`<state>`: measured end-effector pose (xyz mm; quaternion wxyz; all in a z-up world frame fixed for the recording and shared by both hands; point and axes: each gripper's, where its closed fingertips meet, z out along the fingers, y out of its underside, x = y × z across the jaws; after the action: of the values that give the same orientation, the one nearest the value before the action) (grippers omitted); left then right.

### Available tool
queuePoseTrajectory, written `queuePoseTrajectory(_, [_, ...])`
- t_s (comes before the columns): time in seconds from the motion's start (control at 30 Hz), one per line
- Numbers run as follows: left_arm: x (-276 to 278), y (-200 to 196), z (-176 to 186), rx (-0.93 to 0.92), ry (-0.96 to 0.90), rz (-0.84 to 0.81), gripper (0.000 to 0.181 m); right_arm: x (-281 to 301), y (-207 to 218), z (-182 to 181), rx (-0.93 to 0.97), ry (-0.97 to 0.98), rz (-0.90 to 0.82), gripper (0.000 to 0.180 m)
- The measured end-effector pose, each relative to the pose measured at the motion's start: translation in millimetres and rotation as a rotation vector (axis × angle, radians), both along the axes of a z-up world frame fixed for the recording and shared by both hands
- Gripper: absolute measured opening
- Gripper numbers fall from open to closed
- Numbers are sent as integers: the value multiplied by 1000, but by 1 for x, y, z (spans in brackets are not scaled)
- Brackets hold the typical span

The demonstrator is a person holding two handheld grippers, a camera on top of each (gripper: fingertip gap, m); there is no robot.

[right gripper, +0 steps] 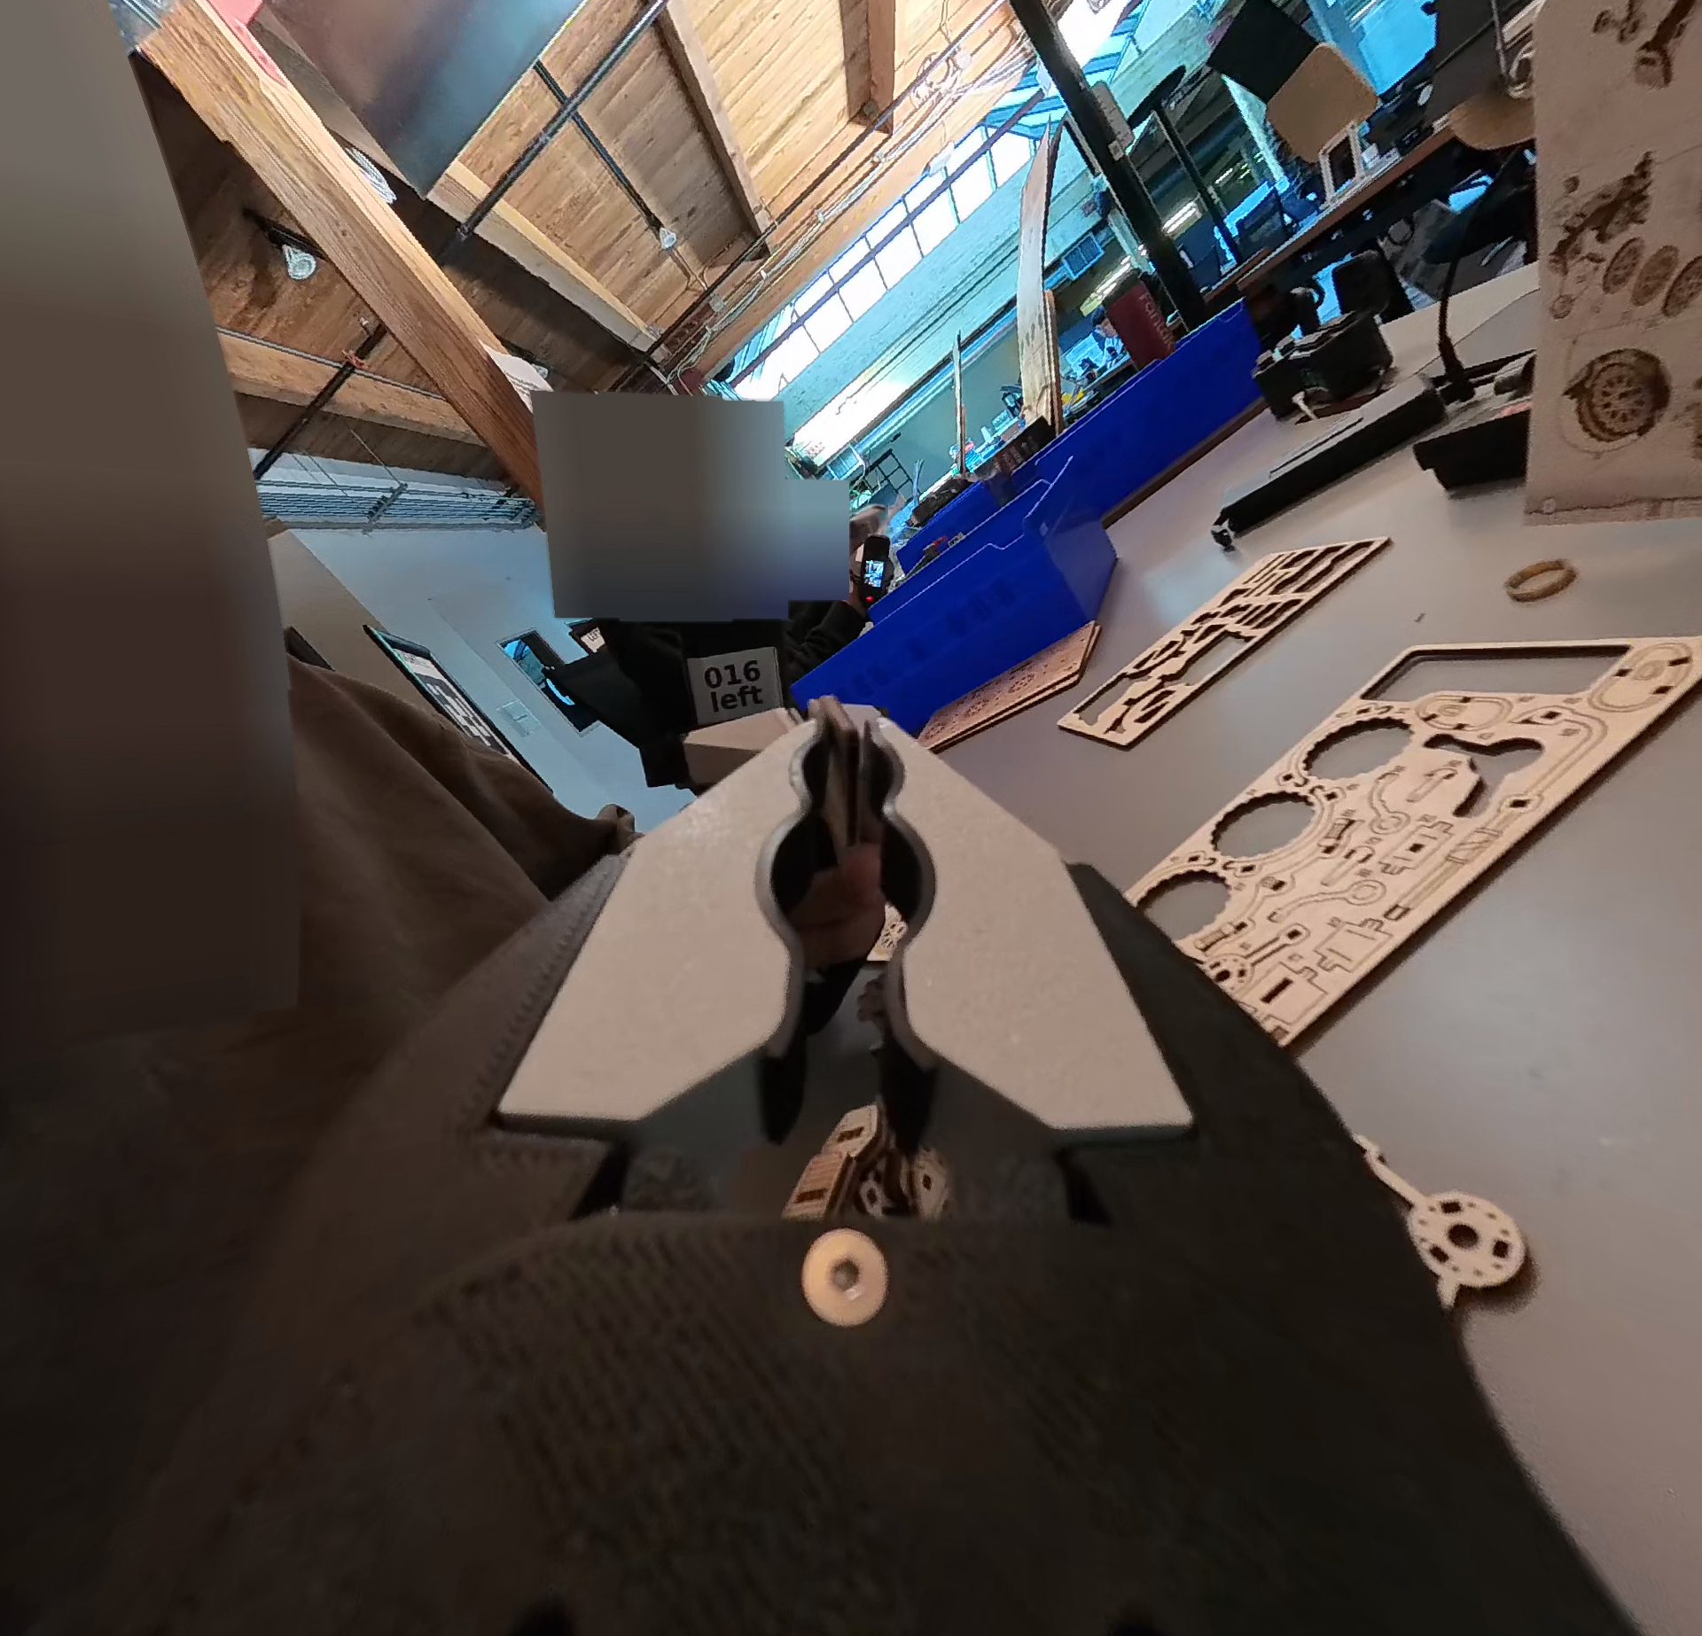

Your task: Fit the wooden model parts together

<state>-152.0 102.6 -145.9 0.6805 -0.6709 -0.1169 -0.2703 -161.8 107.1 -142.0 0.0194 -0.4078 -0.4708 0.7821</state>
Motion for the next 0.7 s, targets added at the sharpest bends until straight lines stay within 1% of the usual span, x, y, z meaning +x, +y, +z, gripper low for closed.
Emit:
queuePoseTrajectory(0.2, [-1, 0, -2, -10, 9, 4, 1, -1, 0, -2, 26, -2, -10, 3])
queuePoseTrajectory(0.43, [2, 0, -2, -29, 164, 46, 2, 1, -1, -2, 71, 9, -7, 4])
queuePoseTrajectory(0.63, [5, 0, -2, -45, 266, 82, 3, 2, -2, -1, 138, 27, -27, 7])
queuePoseTrajectory(0.7, [4, 0, -2, -47, 270, 88, 3, 2, -2, -2, 148, 21, -29, 6])
